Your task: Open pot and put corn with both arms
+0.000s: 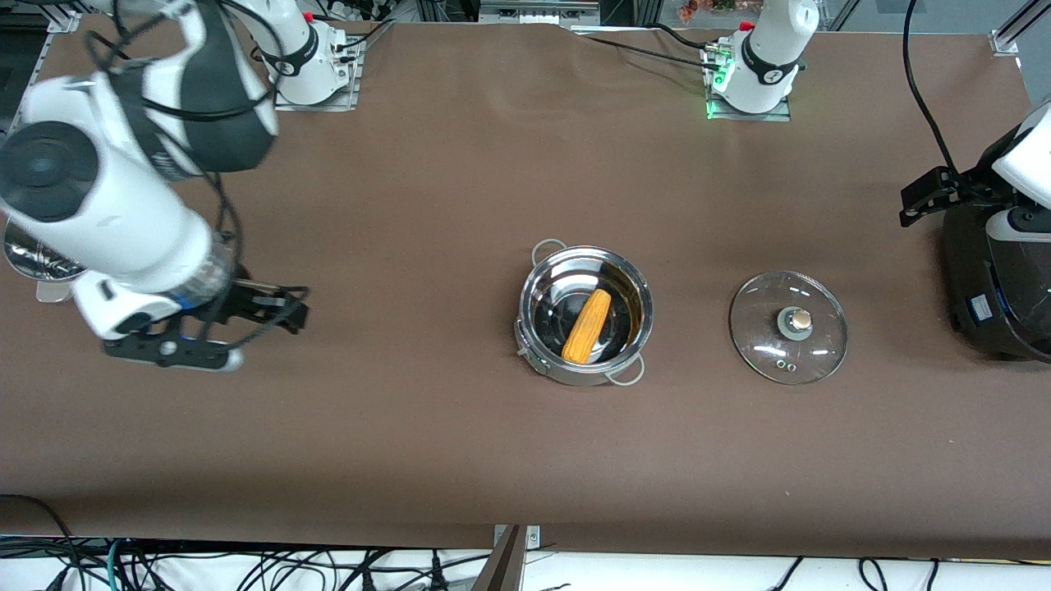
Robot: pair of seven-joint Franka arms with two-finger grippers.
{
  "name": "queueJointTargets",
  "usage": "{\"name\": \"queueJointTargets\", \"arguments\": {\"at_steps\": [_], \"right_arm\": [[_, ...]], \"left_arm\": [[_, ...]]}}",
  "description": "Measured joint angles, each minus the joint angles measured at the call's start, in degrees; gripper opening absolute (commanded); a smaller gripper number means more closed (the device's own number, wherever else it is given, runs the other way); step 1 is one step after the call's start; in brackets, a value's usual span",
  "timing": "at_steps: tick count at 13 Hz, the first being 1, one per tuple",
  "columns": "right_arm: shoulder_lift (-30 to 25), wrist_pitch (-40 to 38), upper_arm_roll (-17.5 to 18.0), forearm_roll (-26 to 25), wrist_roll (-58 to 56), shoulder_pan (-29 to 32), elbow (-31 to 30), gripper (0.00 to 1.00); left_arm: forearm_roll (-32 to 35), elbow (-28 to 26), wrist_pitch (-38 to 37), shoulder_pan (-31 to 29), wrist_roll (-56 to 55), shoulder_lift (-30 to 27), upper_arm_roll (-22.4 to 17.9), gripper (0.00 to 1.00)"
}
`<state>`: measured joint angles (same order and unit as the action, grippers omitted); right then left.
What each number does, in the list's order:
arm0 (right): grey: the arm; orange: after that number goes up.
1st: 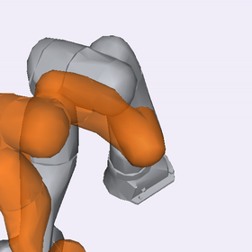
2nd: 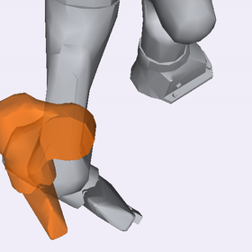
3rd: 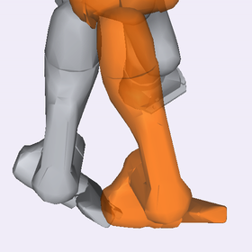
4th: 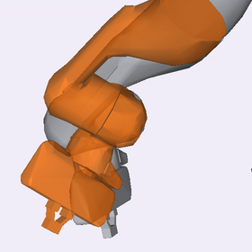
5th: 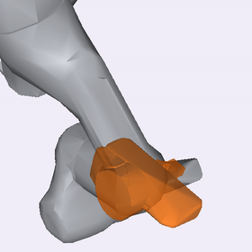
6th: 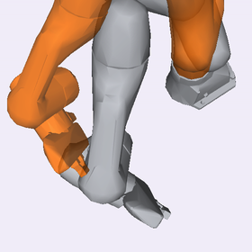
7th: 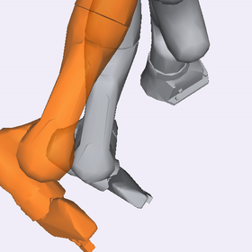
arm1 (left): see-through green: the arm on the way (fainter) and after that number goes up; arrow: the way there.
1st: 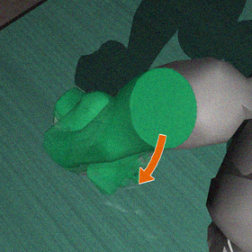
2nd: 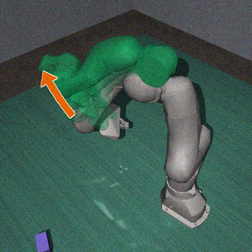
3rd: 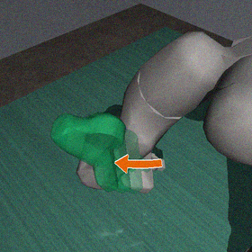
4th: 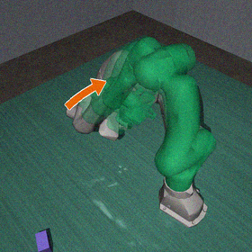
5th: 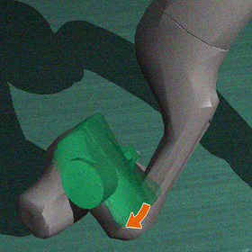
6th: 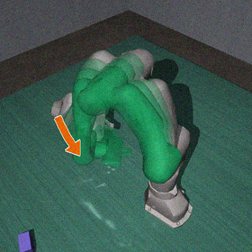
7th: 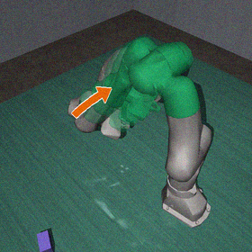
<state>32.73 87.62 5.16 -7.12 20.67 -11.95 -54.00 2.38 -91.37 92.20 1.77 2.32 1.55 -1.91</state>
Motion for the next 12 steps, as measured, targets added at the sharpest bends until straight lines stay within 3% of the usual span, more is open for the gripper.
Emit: {"name": "queueJointTargets", "arguments": {"at_steps": [4,12], "right_arm": [[-3.9,-3.4,-0.9,1.3,-8.0,6.2,-3.3,1.0],[-12.9,-4.0,-12.5,6.8,-17.9,6.6,-14.9,1.0]], "left_arm": [[0.0,0.0,0.0,0.0,0.0,0.0,0.0,1.0],[0.0,0.0,0.0,0.0,0.0,0.0,0.0,1.0]]}}
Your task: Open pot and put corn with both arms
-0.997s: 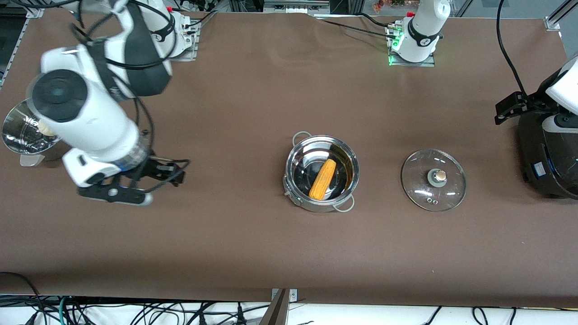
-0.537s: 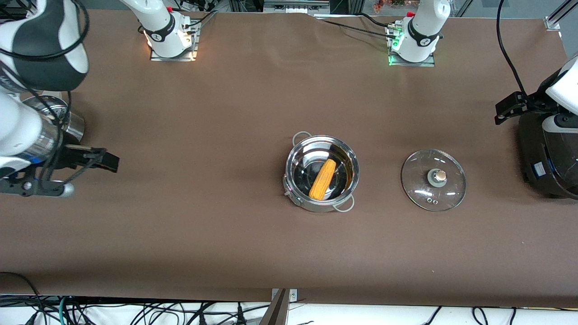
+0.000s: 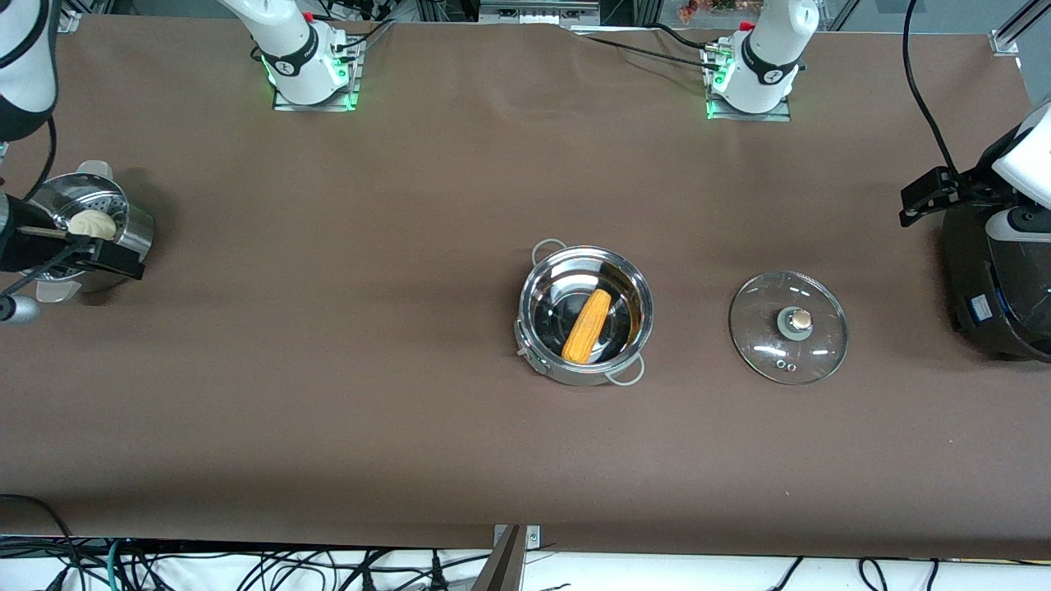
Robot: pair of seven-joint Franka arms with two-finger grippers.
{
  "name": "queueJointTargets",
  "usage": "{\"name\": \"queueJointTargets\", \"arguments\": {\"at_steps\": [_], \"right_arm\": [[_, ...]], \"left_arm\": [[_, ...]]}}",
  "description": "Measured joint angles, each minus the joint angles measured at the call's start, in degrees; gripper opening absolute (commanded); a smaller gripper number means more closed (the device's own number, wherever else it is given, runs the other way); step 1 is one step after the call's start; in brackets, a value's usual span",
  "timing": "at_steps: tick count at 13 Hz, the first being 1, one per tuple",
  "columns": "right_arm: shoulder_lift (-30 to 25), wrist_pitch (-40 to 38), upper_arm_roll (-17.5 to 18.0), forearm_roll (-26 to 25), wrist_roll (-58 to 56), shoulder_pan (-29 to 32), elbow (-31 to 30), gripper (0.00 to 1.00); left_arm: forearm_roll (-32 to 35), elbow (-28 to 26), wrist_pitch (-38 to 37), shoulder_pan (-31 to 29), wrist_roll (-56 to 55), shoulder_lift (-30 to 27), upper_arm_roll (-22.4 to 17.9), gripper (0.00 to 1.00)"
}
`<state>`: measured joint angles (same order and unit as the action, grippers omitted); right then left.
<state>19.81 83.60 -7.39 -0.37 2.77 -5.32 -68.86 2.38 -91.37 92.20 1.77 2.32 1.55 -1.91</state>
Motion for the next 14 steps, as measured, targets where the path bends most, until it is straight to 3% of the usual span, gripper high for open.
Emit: {"name": "queueJointTargets", "arguments": {"at_steps": [7,14], "right_arm": [[-7.9,-0.2,-1.9,0.2,-3.7,0.1,-11.7,1.0],[-12.0,0.1,-2.1,0.2,-4.0,1.3,-18.5,1.0]], "left_arm": [[0.0,0.0,0.0,0.0,0.0,0.0,0.0,1.0],[0.0,0.0,-0.3,0.0,0.0,0.0,0.0,1.0]]}}
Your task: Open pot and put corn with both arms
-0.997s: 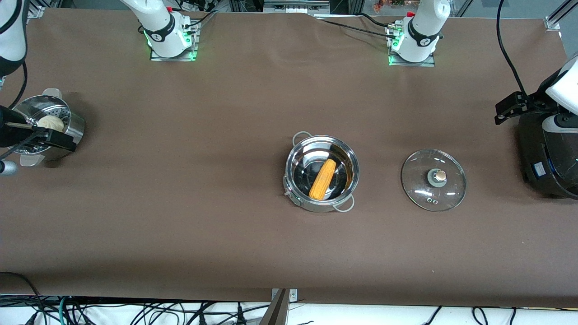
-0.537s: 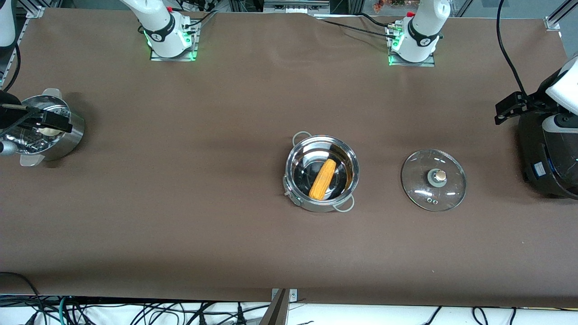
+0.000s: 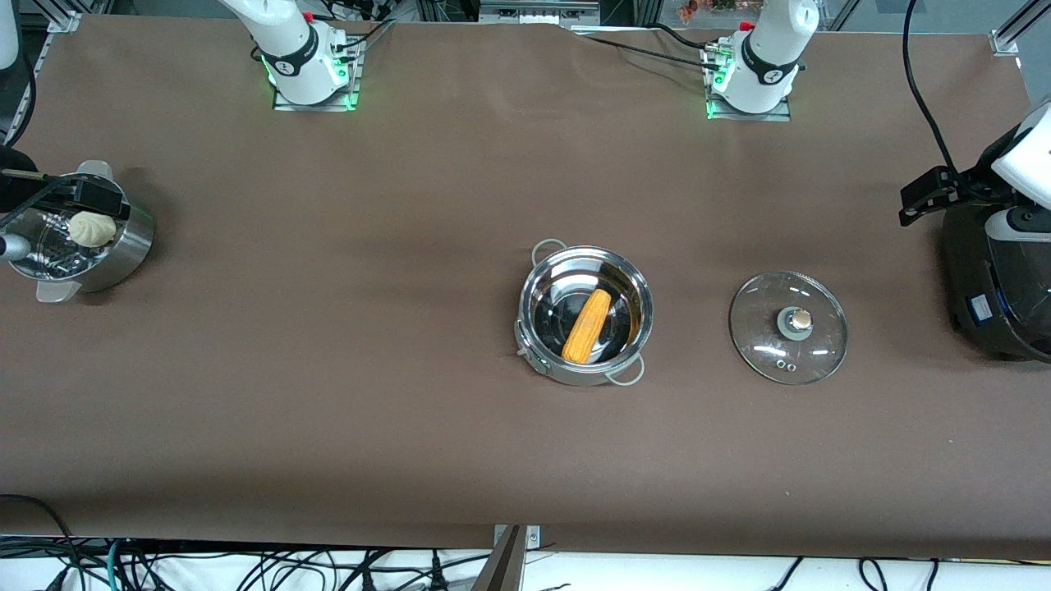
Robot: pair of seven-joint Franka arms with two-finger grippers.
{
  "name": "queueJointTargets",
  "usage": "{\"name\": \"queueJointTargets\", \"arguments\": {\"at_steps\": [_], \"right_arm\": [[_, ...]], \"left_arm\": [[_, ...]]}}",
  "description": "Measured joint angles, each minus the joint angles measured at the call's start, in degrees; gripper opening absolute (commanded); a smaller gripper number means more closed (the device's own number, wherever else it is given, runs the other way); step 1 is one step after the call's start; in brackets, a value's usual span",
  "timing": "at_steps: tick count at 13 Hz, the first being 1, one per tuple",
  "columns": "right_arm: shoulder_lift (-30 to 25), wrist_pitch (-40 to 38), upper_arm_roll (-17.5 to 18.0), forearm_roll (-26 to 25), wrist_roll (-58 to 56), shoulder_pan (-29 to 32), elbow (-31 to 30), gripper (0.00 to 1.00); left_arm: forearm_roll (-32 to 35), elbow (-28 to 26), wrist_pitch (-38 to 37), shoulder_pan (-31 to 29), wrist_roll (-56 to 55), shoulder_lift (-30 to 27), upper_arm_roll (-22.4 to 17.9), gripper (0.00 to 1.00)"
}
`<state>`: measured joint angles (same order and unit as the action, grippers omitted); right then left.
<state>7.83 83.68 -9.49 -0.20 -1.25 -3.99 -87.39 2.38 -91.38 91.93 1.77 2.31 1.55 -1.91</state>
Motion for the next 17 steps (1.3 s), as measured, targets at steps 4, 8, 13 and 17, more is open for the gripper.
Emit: {"name": "queueJointTargets", "arguments": {"at_steps": [4,8,13,17], "right_arm": [[-0.8,2.7,1.1,0.0,-0.1,0.0,-3.6,1.0],[0.2,4.4,1.4,0.0,-0.1,0.0,-5.1,1.0],[0.7,5.1,1.6,0.0,-0.1,-0.3,-4.7,1.0],[0.7,5.3,1.7,0.0,-0.2,-0.3,-3.4,1.0]], "left_arm": [[0.0,0.0,0.0,0.0,0.0,0.0,0.0,1.0],[0.0,0.0,0.0,0.0,0.0,0.0,0.0,1.0],[0.0,0.0,0.0,0.0,0.0,0.0,0.0,1.0],[0.0,0.0,0.0,0.0,0.0,0.0,0.0,1.0]]}}
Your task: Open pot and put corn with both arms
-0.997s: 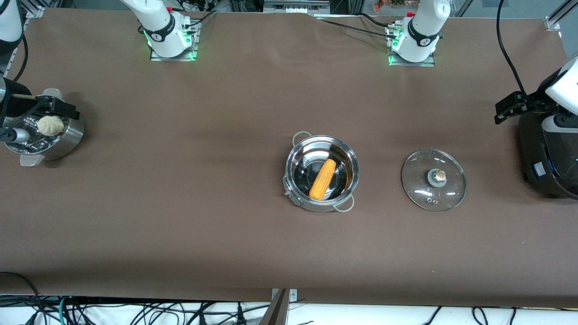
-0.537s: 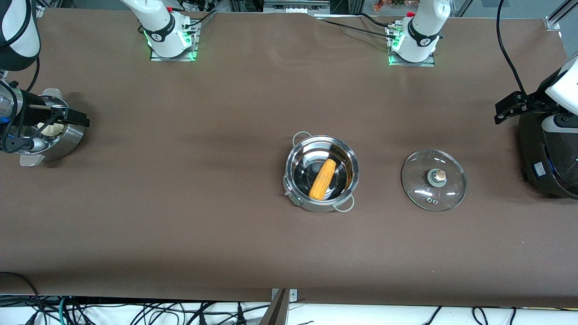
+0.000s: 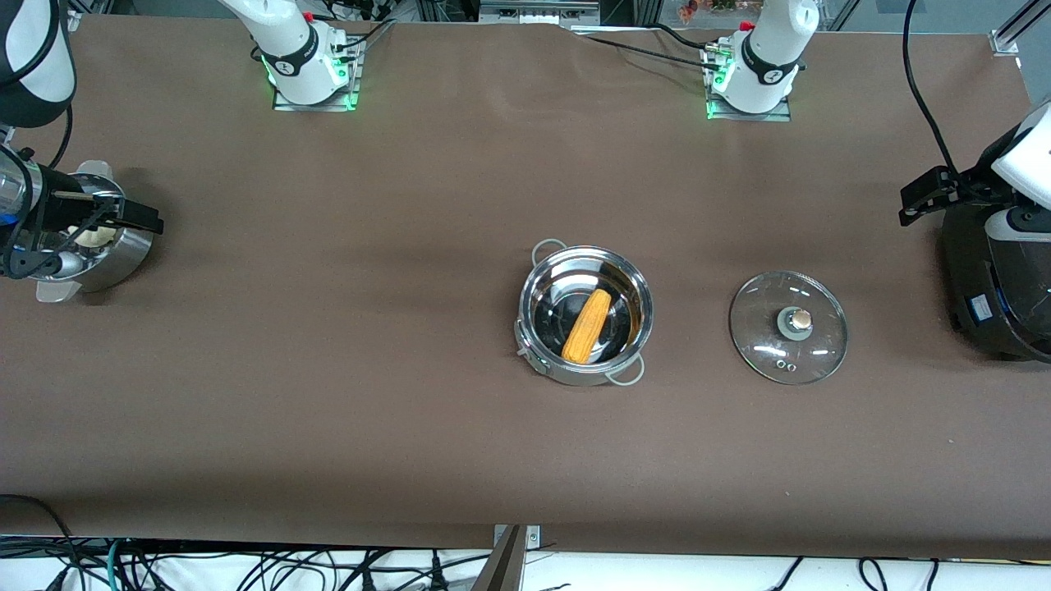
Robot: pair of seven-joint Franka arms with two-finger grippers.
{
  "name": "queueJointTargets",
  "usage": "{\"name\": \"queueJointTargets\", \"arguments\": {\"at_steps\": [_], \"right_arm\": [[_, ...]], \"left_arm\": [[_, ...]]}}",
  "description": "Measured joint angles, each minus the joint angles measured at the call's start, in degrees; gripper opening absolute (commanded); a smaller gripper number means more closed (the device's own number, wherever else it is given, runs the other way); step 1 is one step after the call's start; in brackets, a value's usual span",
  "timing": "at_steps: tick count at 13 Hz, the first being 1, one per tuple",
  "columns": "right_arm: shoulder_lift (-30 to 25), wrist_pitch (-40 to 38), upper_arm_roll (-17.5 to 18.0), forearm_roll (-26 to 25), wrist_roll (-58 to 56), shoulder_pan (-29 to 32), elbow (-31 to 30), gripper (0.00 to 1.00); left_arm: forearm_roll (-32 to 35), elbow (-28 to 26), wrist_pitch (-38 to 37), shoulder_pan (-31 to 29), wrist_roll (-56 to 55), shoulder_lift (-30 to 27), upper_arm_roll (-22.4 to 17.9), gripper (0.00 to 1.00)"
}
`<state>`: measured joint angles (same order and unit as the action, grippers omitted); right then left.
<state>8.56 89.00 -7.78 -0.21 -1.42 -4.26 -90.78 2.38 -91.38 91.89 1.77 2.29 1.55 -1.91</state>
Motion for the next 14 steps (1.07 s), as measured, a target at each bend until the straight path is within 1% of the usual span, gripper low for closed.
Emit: {"name": "queueJointTargets", "arguments": {"at_steps": [5,11,14], "right_arm": [[0.0,-0.8,-0.6,0.0,0.0,0.3,3.2,1.0],[0.5,-0.7,-0.7,0.2,0.0,0.4,3.3,1.0],[0.9,-0.7,-0.7,0.3,-2.2,0.4,3.4,1.0]], "left_arm": [[0.0,0.0,0.0,0.0,0.0,0.0,0.0,1.0],[0.0,0.0,0.0,0.0,0.0,0.0,0.0,1.0],[0.0,0.0,0.0,0.0,0.0,0.0,0.0,1.0]]}}
